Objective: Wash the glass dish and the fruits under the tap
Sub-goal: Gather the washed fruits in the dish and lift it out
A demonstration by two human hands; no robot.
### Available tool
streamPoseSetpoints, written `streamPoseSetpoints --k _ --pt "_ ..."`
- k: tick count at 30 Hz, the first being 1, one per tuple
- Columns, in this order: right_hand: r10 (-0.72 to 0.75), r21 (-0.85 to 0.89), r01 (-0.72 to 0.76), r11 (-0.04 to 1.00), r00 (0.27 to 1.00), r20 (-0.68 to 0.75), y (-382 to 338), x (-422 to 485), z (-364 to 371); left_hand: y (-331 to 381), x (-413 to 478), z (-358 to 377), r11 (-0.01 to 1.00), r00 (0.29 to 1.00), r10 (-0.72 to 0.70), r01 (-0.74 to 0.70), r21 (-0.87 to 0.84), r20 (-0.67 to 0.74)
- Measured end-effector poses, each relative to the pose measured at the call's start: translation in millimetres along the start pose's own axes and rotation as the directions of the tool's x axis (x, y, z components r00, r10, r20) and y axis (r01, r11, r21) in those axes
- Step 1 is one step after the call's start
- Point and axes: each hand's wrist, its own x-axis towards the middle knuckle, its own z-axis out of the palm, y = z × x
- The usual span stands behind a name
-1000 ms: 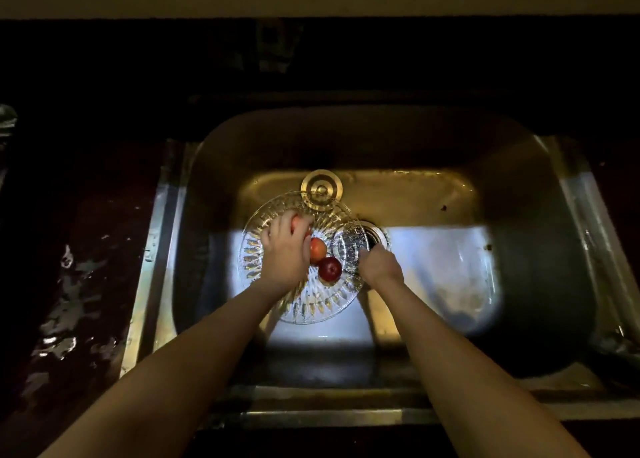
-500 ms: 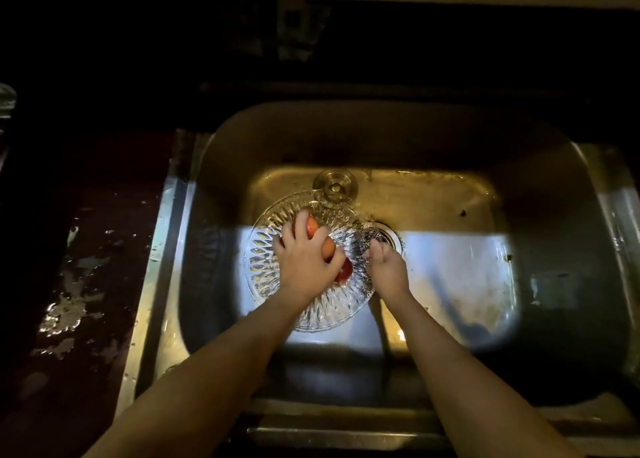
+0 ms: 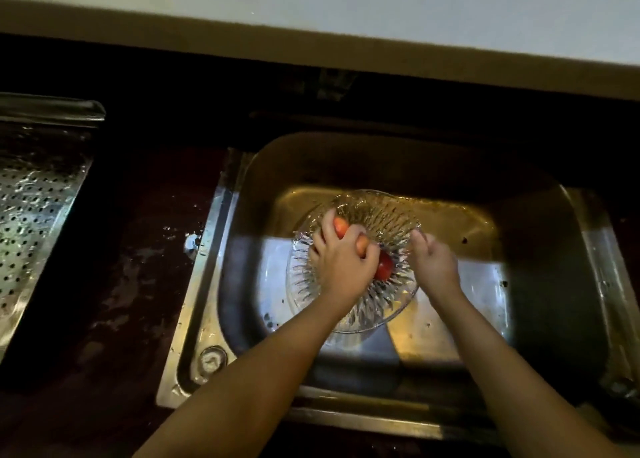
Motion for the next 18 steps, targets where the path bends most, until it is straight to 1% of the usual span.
streamPoseSetpoints --k 4,11,14,18 --pt "-0.044 -0.084 0.039 0.996 0.997 -0.065 -25 5 -24 27 4 -13 0.989 0.998 -0.047 0.042 -0.141 -0.029" --pt "-0.047 -0.266 0.005 0.964 0.987 -0.153 -57 1 -47 47 5 -23 0.939 0.997 -0.079 0.076 -0.335 0.005" --pt "-0.037 -0.318 -0.013 0.948 0.988 -0.149 -65 -2 -53 50 0 -25 0.906 0.996 -0.085 0.084 -0.414 0.015" --pt "-0.015 -0.346 -0.035 0.937 0.99 -0.14 -72 -8 -59 53 -6 -30 0.894 0.995 -0.098 0.091 -0.439 0.007"
